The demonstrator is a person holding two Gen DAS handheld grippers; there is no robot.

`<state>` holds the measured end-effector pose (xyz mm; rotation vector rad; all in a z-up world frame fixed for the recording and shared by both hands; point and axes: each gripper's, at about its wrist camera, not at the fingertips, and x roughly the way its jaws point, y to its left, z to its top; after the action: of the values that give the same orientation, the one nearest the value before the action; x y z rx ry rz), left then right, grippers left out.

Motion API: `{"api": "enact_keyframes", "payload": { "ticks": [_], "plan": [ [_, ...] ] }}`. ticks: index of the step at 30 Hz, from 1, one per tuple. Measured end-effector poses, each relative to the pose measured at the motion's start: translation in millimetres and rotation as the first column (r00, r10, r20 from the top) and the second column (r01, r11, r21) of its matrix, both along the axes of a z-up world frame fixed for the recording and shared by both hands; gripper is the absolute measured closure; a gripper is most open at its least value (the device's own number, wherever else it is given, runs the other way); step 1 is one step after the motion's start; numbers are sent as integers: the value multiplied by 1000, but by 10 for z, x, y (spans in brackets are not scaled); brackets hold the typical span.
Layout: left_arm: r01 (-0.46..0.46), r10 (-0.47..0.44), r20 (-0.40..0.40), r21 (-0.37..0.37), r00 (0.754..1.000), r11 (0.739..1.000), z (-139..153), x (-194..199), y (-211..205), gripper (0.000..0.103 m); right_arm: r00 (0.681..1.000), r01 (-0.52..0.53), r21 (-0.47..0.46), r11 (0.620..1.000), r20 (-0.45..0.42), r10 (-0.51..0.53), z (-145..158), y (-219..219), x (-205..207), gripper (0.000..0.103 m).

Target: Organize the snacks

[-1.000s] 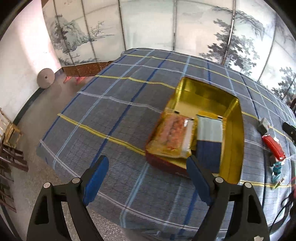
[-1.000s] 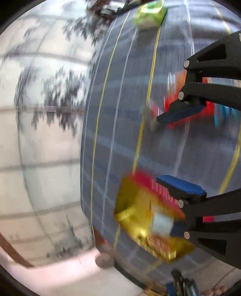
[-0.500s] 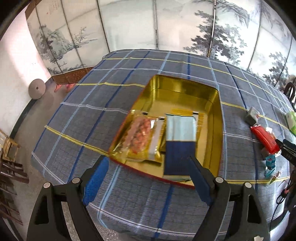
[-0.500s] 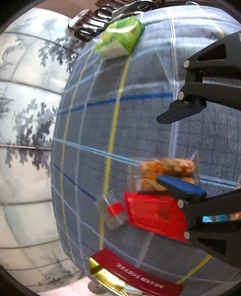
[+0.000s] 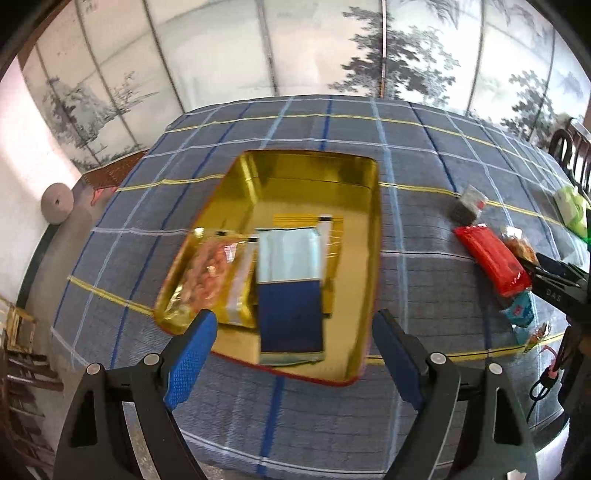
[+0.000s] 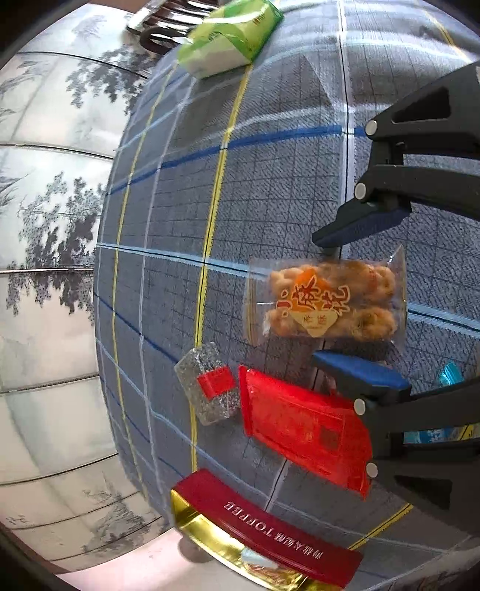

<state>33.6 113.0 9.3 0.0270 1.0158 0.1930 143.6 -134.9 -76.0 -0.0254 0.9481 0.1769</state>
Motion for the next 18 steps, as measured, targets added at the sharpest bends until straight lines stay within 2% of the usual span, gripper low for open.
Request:
{"api": "enact_keyframes", "payload": {
  "ticks": [5, 11, 18],
  "plan": [
    [52, -52, -17, -14, 999, 999, -56, 122, -283, 20, 999, -32, -27, 999, 29, 33, 1, -1, -40, 65],
    [111, -112, -40, -26, 993, 993, -145, 334, -660, 19, 998, -15, -63, 998, 67, 19, 1, -151, -23, 65],
    [146, -150, -43, -85, 988, 986, -211, 585, -958, 19, 994, 44, -119, 992, 102, -32, -6, -446, 74, 65]
  ]
}}
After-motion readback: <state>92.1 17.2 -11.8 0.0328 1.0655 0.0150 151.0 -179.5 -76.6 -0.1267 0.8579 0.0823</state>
